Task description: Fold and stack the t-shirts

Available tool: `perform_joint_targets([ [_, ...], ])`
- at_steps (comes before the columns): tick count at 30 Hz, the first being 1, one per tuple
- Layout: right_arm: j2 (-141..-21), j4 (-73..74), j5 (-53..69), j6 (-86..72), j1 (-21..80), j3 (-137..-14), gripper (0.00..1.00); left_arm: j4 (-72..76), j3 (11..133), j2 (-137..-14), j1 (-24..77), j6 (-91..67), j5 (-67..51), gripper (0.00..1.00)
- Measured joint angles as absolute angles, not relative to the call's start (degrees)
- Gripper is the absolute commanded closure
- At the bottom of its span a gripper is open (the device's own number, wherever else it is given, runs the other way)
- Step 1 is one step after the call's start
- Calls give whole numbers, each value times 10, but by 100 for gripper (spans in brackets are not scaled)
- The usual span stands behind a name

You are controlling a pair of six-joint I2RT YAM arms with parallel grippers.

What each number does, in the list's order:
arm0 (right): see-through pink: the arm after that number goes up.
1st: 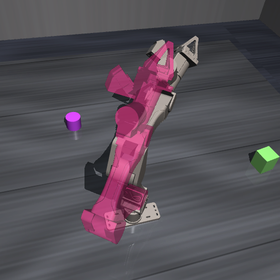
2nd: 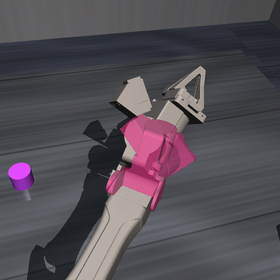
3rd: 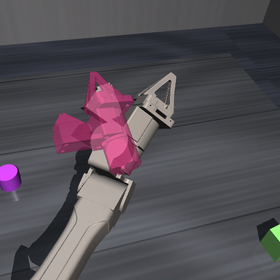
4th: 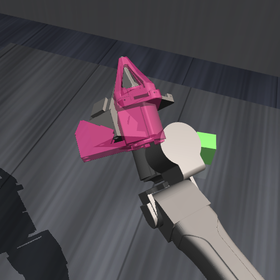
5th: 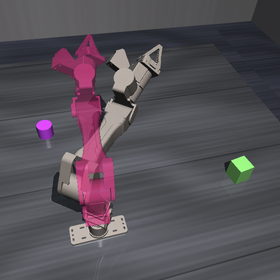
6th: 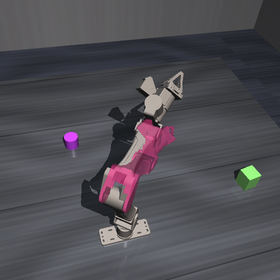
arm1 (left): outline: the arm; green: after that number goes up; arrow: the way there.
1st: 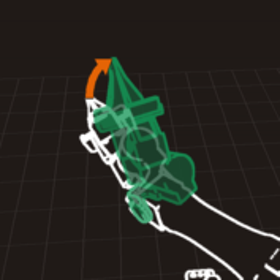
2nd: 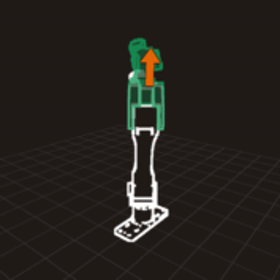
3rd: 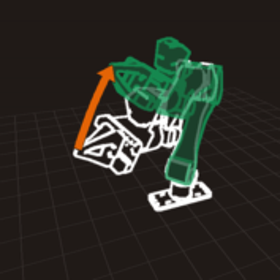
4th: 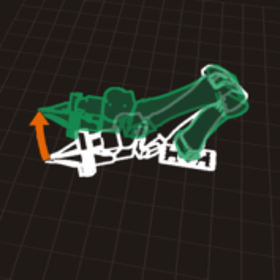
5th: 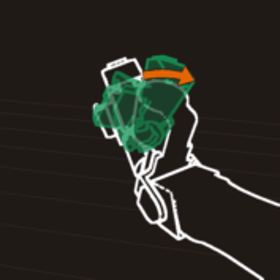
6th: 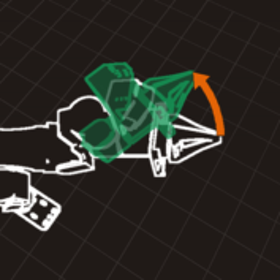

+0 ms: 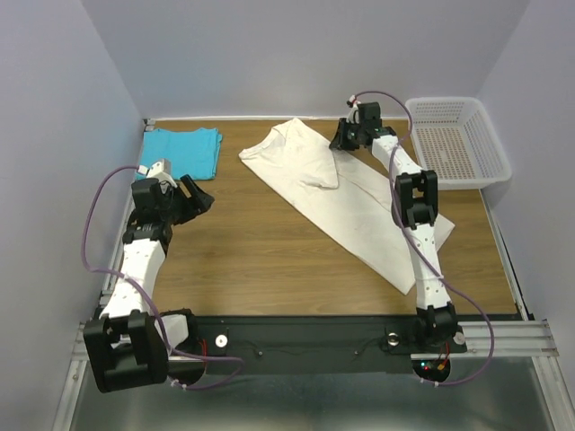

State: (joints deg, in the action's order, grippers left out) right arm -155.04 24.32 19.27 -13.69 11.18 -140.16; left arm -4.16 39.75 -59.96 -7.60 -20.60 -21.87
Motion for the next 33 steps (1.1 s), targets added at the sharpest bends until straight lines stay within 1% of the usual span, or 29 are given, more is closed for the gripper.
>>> perform_joint_targets([
  [2,-1539,235,194,-132,107,-1385,41,-19,397,-627,-72,-215,-236,22],
  [4,-1519,235,192,-124,107,-1363,37,-3,397,-650,-63,-225,-241,22],
  [5,-1505,240,187,-113,107,-1348,36,13,397,-667,-53,-232,-243,23],
  [7,-1470,242,182,-92,107,-1309,31,44,397,-699,-29,-248,-245,25],
  [9,-1432,249,178,-67,106,-1273,30,70,402,-740,5,-265,-238,27],
  [10,-1411,254,176,-57,106,-1260,27,77,407,-760,18,-272,-235,28],
  [13,-1303,253,181,2,105,-1164,26,116,452,-857,61,-309,-223,33],
  [15,-1200,252,197,38,104,-1078,25,136,476,-905,73,-329,-215,33],
  [19,-1004,246,239,100,101,-931,25,169,517,-987,79,-361,-193,34],
  [23,-861,237,256,135,100,-808,25,184,571,-1070,82,-387,-179,35],
  [27,-780,240,258,159,98,-704,23,197,618,-1108,84,-402,-177,36],
  [30,-755,246,253,170,91,-646,23,203,652,-1140,90,-416,-176,41],
  [32,-749,254,252,174,84,-626,23,205,674,-1160,95,-430,-176,43],
  [33,-747,255,253,175,79,-621,23,205,685,-1169,97,-437,-175,46],
])
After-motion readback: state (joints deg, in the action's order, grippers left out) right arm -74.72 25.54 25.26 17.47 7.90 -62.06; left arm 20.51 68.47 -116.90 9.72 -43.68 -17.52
